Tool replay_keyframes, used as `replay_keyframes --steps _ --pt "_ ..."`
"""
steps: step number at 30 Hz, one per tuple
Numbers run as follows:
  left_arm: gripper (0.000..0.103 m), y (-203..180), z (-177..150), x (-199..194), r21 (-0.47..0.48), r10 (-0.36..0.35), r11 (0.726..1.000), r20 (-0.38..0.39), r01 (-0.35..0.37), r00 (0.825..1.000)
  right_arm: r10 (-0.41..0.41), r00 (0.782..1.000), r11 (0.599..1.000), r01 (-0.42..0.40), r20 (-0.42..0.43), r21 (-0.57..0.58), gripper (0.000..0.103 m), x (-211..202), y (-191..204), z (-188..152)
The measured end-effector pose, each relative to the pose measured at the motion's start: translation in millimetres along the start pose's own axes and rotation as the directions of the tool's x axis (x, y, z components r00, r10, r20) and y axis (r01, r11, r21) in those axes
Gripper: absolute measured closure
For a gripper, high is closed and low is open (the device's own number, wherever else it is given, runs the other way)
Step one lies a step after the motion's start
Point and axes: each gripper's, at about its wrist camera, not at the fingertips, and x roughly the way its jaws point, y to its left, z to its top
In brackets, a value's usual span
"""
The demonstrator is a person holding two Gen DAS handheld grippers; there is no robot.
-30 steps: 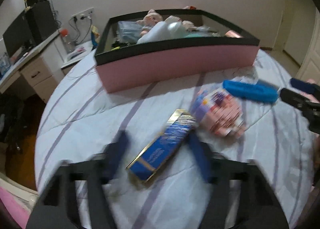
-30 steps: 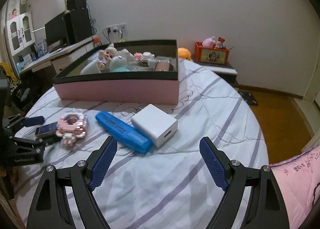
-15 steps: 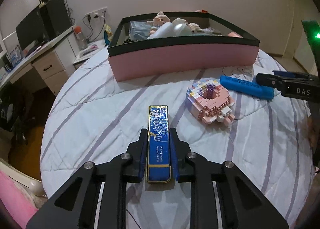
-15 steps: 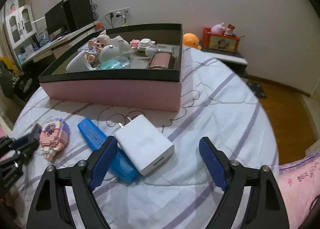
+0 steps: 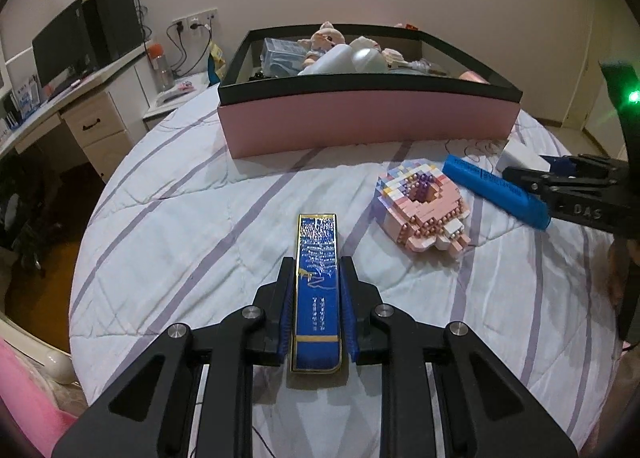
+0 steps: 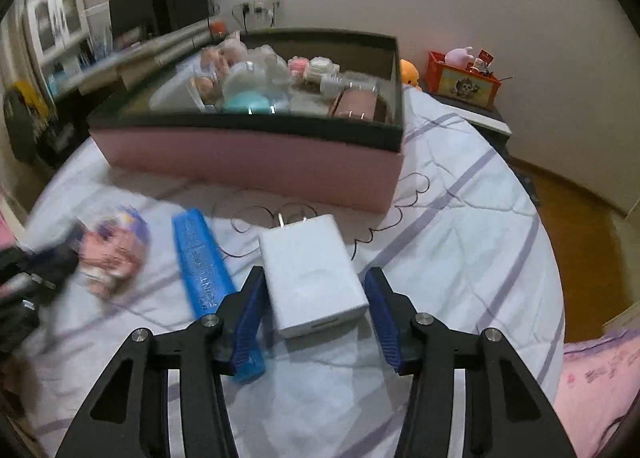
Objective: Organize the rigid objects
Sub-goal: 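Grasp the blue harmonica box with the left tool while the right tool grasps the white charger, then carry the harmonica box and charger over the pink box and lower them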
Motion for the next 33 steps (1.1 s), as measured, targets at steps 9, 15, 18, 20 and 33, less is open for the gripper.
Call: replay_keyframes --steps 9,15,18,20,33 --pt "0.083 11 -2 -13 -0.059 -0.019 0.998 0.051 0.022 0.999 -0.033 0.993 0.998 0.027 0.117 0.05 0.062 -28 -2 -4" --pt "0.082 2 5 -34 -0.077 0.0 0.997 0.119 0.009 0.993 0.024 0.978 0.997 -0.039 0.206 0.07 0.062 -65 15 -15" --pt "0.082 -5 7 -44 -0.074 -0.002 0.997 0.148 0.013 0.989 0.056 0.97 0.996 -0.072 0.237 0.057 0.062 -78 32 -20" --pt "0.082 -9 7 -50 -0.07 -0.009 0.997 0.158 0.02 0.987 0.076 0.97 0.995 -0.089 0.233 0.047 0.062 -83 42 -22" --pt "0.082 -32 10 -109 -0.038 0.047 0.999 0.284 -0.038 0.958 0.103 0.944 0.993 -0.115 0.314 0.019 0.062 -123 76 -31"
